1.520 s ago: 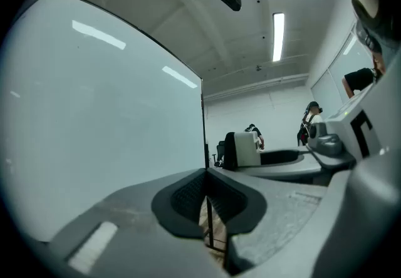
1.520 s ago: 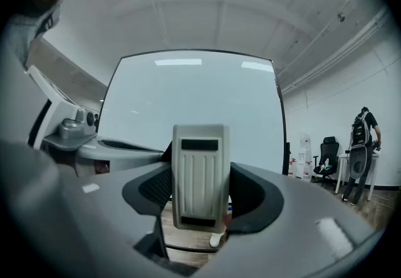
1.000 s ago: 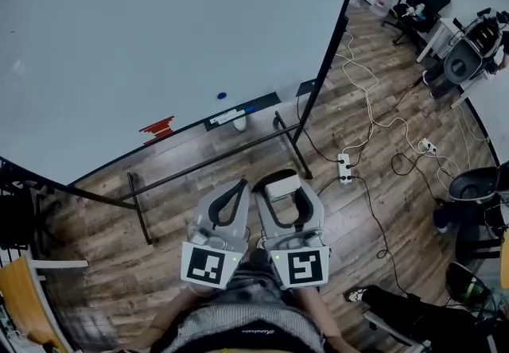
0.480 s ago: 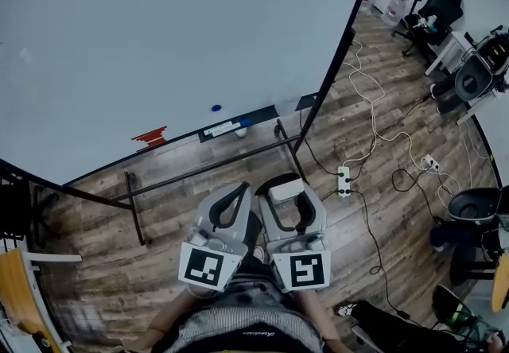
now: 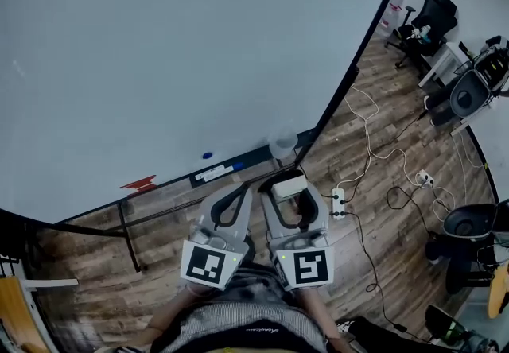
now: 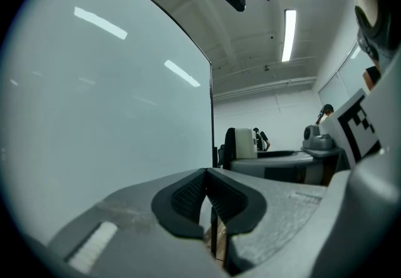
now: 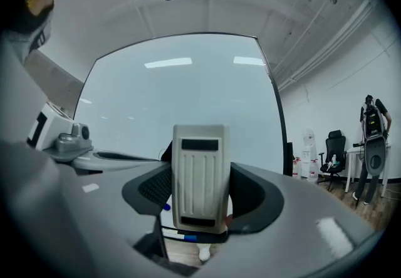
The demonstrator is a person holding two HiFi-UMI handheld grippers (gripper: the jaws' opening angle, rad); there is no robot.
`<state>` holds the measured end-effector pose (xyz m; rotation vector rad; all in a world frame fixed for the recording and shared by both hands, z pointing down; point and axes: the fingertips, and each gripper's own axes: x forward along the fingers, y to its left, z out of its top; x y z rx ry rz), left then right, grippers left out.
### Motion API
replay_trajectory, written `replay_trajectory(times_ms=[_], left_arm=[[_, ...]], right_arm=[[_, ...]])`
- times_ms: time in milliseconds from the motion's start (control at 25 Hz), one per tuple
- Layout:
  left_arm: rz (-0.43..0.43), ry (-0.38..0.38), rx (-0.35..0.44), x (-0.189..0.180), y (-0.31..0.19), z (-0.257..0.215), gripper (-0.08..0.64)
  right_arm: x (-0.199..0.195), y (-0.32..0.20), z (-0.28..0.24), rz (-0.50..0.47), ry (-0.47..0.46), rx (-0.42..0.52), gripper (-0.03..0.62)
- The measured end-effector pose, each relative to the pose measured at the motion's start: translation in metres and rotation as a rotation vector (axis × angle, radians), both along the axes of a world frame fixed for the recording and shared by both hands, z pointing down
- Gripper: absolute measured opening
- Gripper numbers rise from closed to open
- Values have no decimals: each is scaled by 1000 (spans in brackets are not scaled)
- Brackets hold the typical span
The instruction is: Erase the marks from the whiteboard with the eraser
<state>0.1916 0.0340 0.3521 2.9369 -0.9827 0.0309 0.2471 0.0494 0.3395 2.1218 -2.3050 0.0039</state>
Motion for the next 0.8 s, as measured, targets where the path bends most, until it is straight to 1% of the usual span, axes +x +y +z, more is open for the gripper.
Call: replay_trajectory(times_ms=[240,400,640,800], left_arm=[[43,14,-3,21,-65,-2,3],[61,3,0,32,-93,-2,3],[73,2,-5,42,-121,5,3],[65,-1,-25,46,-121,7,3]], right_arm=[[15,-63,-3,27,23,16,264],[27,-92,-2,48,19,-7,264],[48,-125,3,93,-4,-13,264],[76,-135,5,114,19,-11,264]])
